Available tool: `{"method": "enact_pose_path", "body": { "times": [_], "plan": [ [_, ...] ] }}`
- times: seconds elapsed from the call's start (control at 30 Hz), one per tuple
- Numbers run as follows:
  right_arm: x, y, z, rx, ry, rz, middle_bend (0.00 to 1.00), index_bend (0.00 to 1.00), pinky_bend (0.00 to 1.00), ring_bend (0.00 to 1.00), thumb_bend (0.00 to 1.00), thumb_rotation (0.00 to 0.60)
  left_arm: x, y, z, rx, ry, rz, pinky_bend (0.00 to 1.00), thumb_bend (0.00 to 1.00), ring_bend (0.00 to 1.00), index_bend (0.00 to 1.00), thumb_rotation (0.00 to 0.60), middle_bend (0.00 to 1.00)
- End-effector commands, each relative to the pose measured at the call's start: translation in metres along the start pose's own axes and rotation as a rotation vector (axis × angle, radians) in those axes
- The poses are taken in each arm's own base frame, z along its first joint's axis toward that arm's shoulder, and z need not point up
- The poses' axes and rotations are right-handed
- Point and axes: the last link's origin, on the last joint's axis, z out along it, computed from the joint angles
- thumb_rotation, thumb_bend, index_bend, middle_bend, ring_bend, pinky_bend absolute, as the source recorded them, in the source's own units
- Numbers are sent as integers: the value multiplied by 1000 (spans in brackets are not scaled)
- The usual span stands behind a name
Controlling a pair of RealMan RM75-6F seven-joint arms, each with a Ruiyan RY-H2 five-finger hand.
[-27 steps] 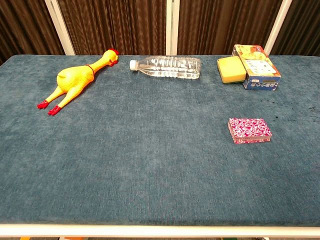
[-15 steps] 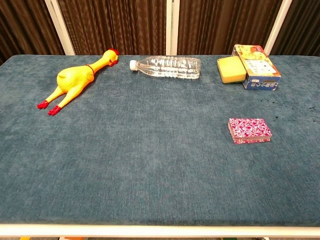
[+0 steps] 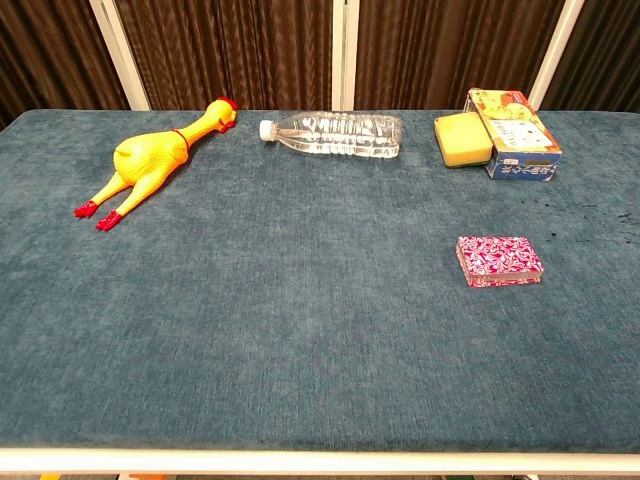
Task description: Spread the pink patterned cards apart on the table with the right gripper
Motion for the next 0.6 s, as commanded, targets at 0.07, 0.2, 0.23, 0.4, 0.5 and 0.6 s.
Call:
{"method": "enact_pose_path", "body": {
  "times": [0.07, 0.2, 0.23, 0.4, 0.5, 0.6],
  "plan": [
    [1, -14, 10, 49, 7, -21, 335, 309, 899, 767, 124, 600, -2, -2, -1, 0, -9, 0, 177, 31, 63, 163, 600, 150],
    [2, -30, 21, 98, 20, -59, 460, 526, 971, 875, 139, 600, 0, -5, -1, 4, -4, -2, 177, 30, 63, 164, 600, 149],
    [2, -33, 24, 102, 17, -76, 459, 531, 972, 879, 140, 600, 0, -5, -1, 4, -4, -2, 177, 30, 64, 164, 600, 149],
    [6, -53, 41, 126, -9, -156, 394, 430, 972, 878, 139, 600, 0, -5, -2, 3, -3, 0, 178, 30, 63, 163, 600, 149],
    [5, -67, 50, 151, -27, -181, 349, 372, 972, 878, 134, 600, -1, -5, -2, 4, -7, 1, 177, 31, 63, 163, 600, 149],
    [-1, -81, 56, 176, -78, -184, 290, 252, 972, 873, 126, 600, -1, -5, -2, 7, -10, 0, 178, 31, 63, 163, 600, 149]
  ]
}}
